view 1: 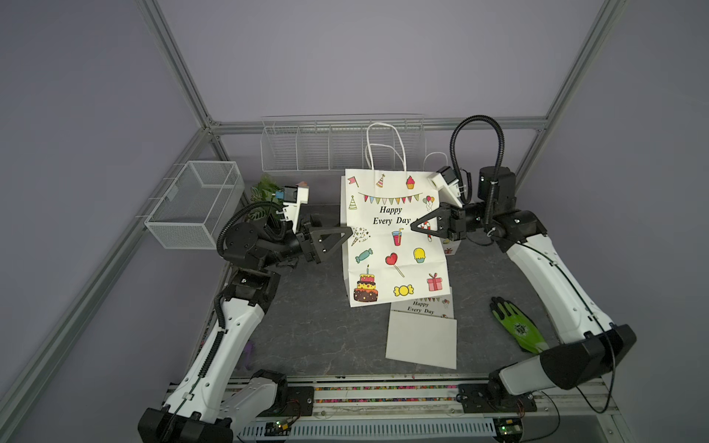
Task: Put away the paper bag
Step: Press the paper bag.
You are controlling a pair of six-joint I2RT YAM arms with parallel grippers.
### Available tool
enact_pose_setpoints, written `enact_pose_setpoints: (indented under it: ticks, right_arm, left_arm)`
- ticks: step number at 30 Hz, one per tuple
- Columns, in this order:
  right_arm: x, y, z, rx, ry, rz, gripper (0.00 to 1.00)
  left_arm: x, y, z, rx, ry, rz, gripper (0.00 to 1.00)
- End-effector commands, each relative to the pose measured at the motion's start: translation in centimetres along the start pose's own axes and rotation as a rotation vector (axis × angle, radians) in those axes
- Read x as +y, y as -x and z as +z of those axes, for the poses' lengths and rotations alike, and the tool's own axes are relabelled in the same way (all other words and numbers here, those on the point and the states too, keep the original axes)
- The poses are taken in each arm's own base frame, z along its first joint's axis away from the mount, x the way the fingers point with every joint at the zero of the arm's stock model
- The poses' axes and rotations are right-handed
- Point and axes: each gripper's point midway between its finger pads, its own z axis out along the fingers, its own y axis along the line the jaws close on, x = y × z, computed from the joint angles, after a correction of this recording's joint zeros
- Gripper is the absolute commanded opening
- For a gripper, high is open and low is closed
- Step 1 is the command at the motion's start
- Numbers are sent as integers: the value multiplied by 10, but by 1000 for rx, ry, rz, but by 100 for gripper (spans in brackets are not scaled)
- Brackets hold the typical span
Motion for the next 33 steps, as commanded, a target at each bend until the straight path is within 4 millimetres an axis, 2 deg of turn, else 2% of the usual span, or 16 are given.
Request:
enact_pose_setpoints:
  ticks: [1,6,10,12,15,19,27,30,33]
  right_arm:
    - [11,6,2,6,35,-40,7]
    - [-2,0,9,18,-26,-14,7]
    - [-14,-6,14,57,-97,3,7]
    - [-16,-5,15,58,-116,-3,7]
    - [-14,-3,13,56,-136,-17,7]
    - [-9,-4,10,56,-161,-36,7]
    - [8,0,-1,29,-170,-79,7]
    - [16,1,-4,18,-164,-97,8]
    - [22,1,-6,8,-159,-109,8]
  left_arm:
    - [-8,-3,4,43,-27,18,100]
    - [3,-8,10,59,-7,-8,100]
    - [6,-20,18,109,-8,-14,98]
    - [9,-32,22,154,2,-18,92]
    - [17,-48,26,198,28,-22,75]
    - [27,-58,27,221,47,-48,56]
    - [28,-66,20,237,94,-35,43]
    - [30,-69,16,244,119,-29,34]
    - [30,-70,14,239,137,-20,19]
